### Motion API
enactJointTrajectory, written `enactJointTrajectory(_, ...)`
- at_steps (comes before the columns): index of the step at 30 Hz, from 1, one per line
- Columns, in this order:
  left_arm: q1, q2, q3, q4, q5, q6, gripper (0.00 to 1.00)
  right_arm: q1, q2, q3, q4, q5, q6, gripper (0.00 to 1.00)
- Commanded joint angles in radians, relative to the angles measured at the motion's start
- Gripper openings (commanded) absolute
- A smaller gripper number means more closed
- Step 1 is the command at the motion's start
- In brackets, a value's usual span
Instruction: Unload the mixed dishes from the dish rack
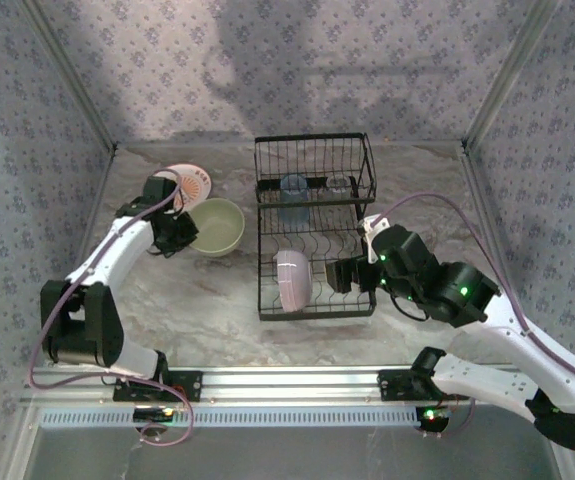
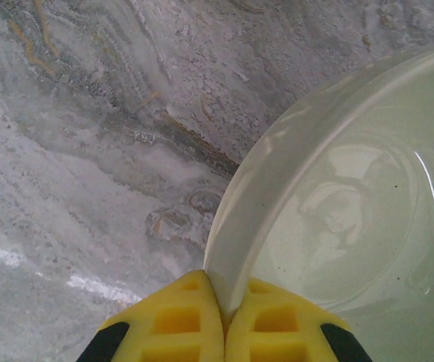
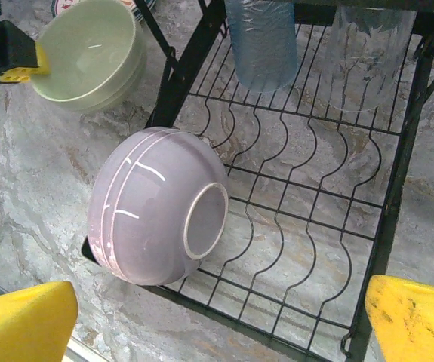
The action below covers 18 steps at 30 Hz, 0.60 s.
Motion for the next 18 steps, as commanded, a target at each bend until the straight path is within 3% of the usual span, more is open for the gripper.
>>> enactJointTrajectory(1, 0.002, 0.022, 0.074, 0.134, 0.026, -0.030, 0.00, 0.010, -0.016, -0.006, -0.029, 0.018, 0.008, 1.00)
enactJointTrajectory(18, -0.018, 0.259, 0.244, 0.195, 0.014, -0.054, 0.00, 0.071, 0.015, 0.028, -0.080, 0.057, 0.039, 1.00)
